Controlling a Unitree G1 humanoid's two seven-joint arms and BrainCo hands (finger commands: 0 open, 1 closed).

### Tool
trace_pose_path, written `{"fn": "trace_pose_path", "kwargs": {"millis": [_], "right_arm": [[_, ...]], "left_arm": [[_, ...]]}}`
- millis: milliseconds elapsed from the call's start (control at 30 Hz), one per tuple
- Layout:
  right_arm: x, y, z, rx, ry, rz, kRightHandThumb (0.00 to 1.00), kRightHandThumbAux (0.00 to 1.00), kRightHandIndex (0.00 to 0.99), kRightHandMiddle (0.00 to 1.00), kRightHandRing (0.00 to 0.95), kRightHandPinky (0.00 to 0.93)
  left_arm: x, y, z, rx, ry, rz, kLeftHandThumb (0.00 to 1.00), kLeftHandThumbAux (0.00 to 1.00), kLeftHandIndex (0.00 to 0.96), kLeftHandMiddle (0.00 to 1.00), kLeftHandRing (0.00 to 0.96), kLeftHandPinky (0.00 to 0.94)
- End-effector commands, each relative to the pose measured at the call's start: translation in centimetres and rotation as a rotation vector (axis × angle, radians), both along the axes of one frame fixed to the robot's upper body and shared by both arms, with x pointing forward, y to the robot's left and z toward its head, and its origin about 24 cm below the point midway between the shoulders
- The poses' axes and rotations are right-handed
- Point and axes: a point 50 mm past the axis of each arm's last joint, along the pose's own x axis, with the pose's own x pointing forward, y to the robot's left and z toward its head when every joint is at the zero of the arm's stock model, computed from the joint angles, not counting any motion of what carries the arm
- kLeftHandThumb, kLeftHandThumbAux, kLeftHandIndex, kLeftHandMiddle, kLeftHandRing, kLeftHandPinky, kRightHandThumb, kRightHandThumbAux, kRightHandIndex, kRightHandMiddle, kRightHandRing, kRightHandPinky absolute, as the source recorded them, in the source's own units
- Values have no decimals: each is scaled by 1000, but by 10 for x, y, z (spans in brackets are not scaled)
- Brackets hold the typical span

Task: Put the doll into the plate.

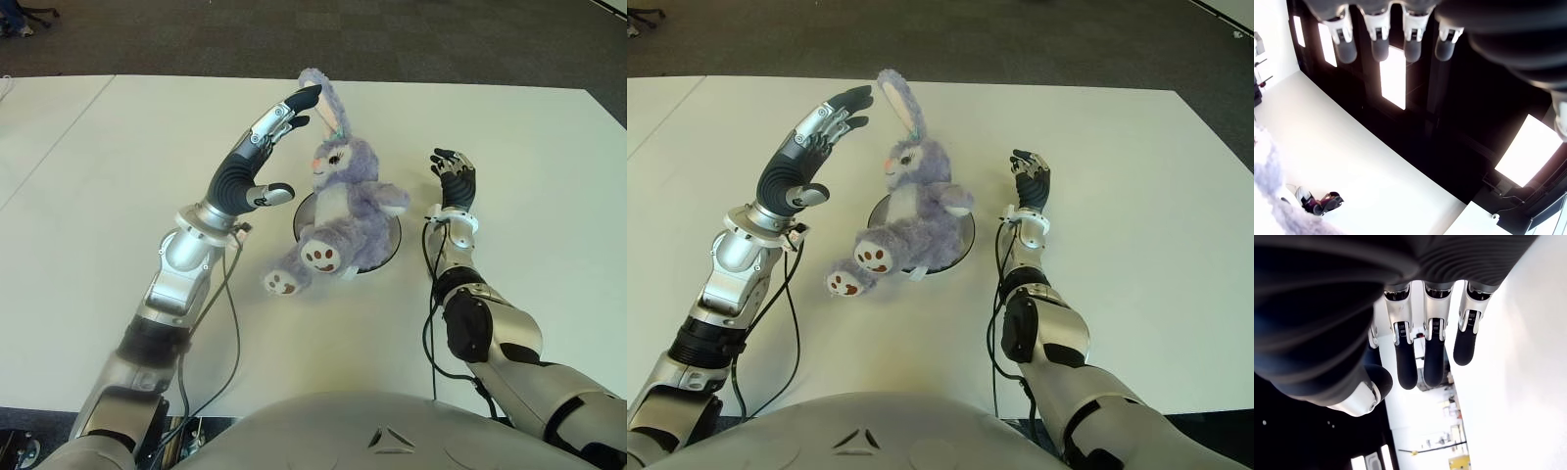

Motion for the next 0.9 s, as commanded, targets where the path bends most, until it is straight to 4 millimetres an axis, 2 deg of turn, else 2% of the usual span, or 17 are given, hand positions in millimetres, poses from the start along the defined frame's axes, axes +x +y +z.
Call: {"fn": "trace_pose_path", "kwargs": {"millis": [33,633,667,700,733,767,900], "right_arm": [[-82,20,-102,169,478,-2,712,738,399,310,284,228],[-83,19,-103,169,478,-4,712,738,399,310,284,228],[-83,19,-103,179,477,-8,712,738,399,310,284,228],[-83,18,-103,187,475,-11,713,738,400,309,284,252],[-84,18,-103,192,474,-13,714,738,400,309,285,256],[-84,18,-104,195,474,-15,714,738,400,309,285,260],[-85,17,-104,197,470,-17,714,738,400,310,286,235]], "left_arm": [[3,2,-9,12,55,7,25,342,0,0,0,0],[3,0,-10,11,55,6,25,342,0,0,0,0],[69,44,-57,84,390,294,25,342,0,0,0,0],[98,84,-87,110,635,524,6,377,0,0,0,0],[105,109,-103,114,800,675,3,382,0,0,0,0],[105,121,-110,113,883,749,0,387,0,0,0,0],[104,124,-115,161,908,791,0,391,0,0,0,0]]}}
